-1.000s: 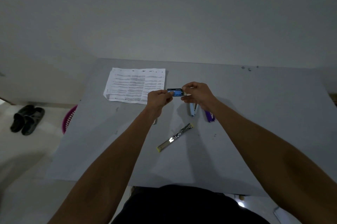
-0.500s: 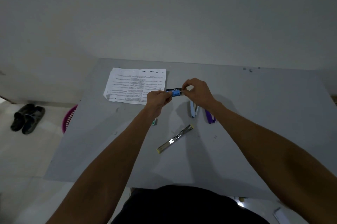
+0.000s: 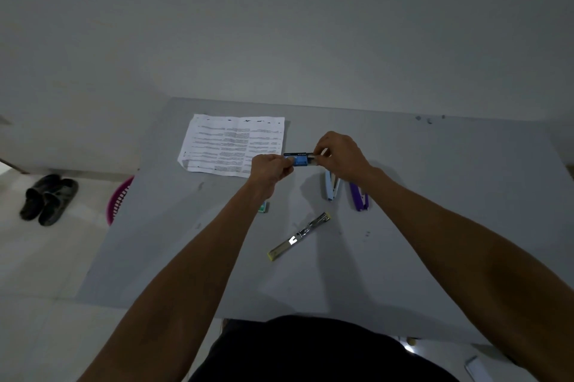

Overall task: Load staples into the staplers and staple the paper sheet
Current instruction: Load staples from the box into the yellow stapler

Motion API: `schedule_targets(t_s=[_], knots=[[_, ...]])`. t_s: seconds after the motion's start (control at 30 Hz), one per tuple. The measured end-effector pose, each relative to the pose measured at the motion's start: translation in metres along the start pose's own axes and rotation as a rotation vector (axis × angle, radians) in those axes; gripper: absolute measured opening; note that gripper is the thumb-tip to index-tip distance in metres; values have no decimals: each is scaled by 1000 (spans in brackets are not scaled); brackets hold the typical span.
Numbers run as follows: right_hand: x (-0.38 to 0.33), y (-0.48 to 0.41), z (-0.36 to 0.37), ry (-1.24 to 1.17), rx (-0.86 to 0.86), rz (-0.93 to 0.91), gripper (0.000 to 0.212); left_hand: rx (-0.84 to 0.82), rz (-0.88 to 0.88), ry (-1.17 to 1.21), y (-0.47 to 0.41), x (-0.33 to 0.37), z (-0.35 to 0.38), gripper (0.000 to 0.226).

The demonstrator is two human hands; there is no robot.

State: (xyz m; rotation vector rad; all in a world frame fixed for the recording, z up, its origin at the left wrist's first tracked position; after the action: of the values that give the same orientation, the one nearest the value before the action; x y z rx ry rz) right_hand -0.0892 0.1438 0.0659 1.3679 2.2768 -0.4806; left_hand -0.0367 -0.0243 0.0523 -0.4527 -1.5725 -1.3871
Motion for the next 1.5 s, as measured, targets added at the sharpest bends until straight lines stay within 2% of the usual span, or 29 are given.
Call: schedule_targets(t_s=[0.2, 0.37, 0.47, 0.63, 0.93, 1.07, 1.2, 1.33, 1.5], knots=[[1, 3, -5, -158, 100, 128, 7, 10, -4, 27, 0, 2, -3, 10], [-1, 9, -7, -608, 143, 448, 8, 6, -17, 65, 0, 2, -4, 10], [-6, 14, -2, -755, 144, 484, 12, 7, -11, 69, 1, 2, -5, 9], [-17, 18, 8, -688, 158, 439, 3, -3, 5, 106, 3, -1, -4, 12], [-33, 19, 23, -482, 150, 382, 9, 16, 31, 130, 8, -10, -14, 21], [-41, 20, 29, -537, 125, 374, 7, 41, 50, 115, 9, -14, -21, 28], [-43, 20, 35, -592, 109, 457, 3, 67, 36, 119, 11, -21, -31, 25], [-36, 23, 43, -622, 72, 556, 8, 125, -12, 88, 13, -36, -47, 23], [-28, 32, 53, -594, 37, 595, 8, 217, -110, 5, 11, -73, -84, 23]])
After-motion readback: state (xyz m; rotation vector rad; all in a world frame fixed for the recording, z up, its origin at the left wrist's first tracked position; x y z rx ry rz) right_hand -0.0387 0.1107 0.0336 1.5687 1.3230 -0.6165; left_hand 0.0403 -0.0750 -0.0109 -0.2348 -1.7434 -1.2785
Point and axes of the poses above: each hand's wrist, its own y-axis away from the middle knuckle, its own z-axis out of the palm, x = y × z, the point moved 1 cm from there along -y, towards the middle knuckle, and after that the axes turned 1 degree about -z, right-handed, at the moved point
